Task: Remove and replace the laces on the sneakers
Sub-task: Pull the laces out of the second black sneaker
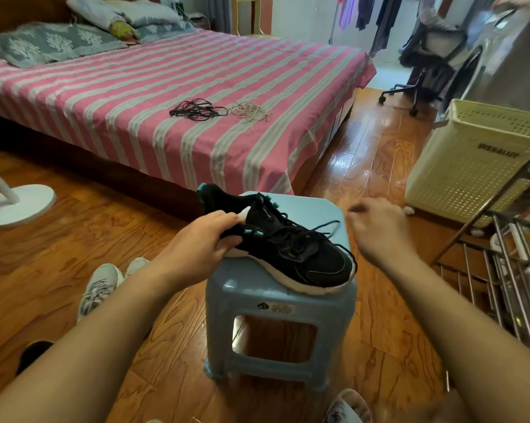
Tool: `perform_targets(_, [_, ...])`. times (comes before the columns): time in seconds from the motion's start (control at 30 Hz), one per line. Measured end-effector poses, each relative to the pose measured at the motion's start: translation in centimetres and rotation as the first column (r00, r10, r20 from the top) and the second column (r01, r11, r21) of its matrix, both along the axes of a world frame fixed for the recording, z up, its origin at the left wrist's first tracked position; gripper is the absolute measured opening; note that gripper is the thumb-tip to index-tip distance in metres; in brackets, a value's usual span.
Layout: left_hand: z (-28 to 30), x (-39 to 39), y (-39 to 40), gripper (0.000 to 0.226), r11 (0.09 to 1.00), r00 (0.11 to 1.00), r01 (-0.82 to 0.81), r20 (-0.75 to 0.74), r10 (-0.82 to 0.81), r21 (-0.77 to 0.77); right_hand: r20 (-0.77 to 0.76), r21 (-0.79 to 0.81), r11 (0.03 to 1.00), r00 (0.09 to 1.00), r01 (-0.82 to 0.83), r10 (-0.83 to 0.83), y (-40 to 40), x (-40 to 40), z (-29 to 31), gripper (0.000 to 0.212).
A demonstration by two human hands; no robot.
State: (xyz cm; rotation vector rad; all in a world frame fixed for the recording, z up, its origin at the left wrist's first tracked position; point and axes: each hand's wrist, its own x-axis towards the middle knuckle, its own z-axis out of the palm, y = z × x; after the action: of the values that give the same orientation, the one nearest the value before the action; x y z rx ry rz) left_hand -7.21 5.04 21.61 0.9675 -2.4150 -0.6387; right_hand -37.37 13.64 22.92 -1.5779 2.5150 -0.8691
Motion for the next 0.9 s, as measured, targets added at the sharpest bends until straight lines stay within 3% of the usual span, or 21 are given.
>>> perform_targets(0.07, [0.0, 0.1, 0.0, 0.021, 1.000, 1.000, -0.001, 0.000, 0.001, 0.007, -0.126, -0.148, 0.943, 0.952, -0.297, 0.280, 0.3, 4.3, 0.5, 0.027])
perform_targets(0.13, [0.0, 0.2, 0.1, 0.021, 1.000, 1.000, 0.001, 0.002, -0.002, 0.008, -0.341, -0.128, 0.851, 0.828, -0.510, 0.445, 0.2, 8.1, 0.6, 0.028])
perform_targets(0.2, [0.0, 0.1, 0.2, 0.022, 1.000, 1.000, 0.004, 0.009, -0.004, 0.003, -0.524, -0.068, 0.799, 0.703, -0.598, 0.481, 0.1, 10.4, -0.3, 0.016])
perform_targets(0.3, [-0.2, 0.4, -0.1, 0.023, 1.000, 1.000, -0.004, -0.008, 0.004, 0.020, -0.564, -0.130, 0.782, 0.694, -0.610, 0.448, 0.0, 9.5, -0.3, 0.019])
perform_targets(0.37, [-0.1, 0.9, -0.5, 0.024, 0.999, 0.999, -0.020, -0.034, 0.021, 0.050, -0.434, -0.264, 0.843, 0.838, -0.470, 0.331, -0.2, 6.3, 0.2, 0.014])
perform_targets(0.43, [0.0, 0.9, -0.7, 0.027, 0.998, 0.999, -0.006, -0.047, 0.009, 0.056, -0.133, -0.305, 0.945, 0.988, -0.115, 0.078, -0.4, 1.5, 0.4, 0.007])
perform_targets(0.5, [0.3, 0.2, -0.3, 0.027, 0.999, 0.999, 0.018, -0.029, -0.017, 0.041, 0.065, -0.155, 0.970, 0.982, 0.185, -0.177, -0.3, -1.2, -0.2, 0.013])
perform_targets(0.57, [0.2, -0.8, 0.2, 0.024, 1.000, 1.000, 0.011, 0.019, -0.011, -0.006, 0.059, -0.061, 0.971, 0.972, 0.230, -0.226, -0.9, -1.7, -1.1, 0.015])
perform_targets(0.63, [0.1, -0.9, 0.3, 0.023, 1.000, 1.000, -0.013, 0.025, 0.013, 0.001, -0.001, -0.062, 0.995, 0.997, 0.082, -0.083, -1.3, -0.1, -0.4, 0.012])
perform_targets(0.67, [0.1, -0.8, 0.3, 0.023, 1.000, 1.000, -0.014, 0.023, 0.014, 0.007, -0.042, -0.091, 0.993, 0.997, -0.072, 0.069, -1.3, 1.0, 0.1, 0.010])
perform_targets(0.77, [0.0, -0.7, 0.7, 0.024, 0.999, 0.999, -0.026, 0.037, 0.027, -0.025, -0.162, -0.115, 0.872, 0.875, -0.475, 0.456, 0.0, 5.5, 1.4, 0.026])
perform_targets(0.83, [0.1, -0.9, 1.1, 0.027, 0.997, 0.998, -0.049, 0.047, 0.052, -0.060, -0.400, -0.037, 0.836, 0.775, -0.548, 0.490, 0.6, 8.1, 0.2, 0.031])
perform_targets(0.9, [0.1, -1.2, 1.5, 0.030, 0.992, 0.994, -0.076, 0.075, 0.083, -0.102, -0.551, -0.064, 0.847, 0.727, -0.528, 0.411, 0.8, 9.5, -0.7, 0.024])
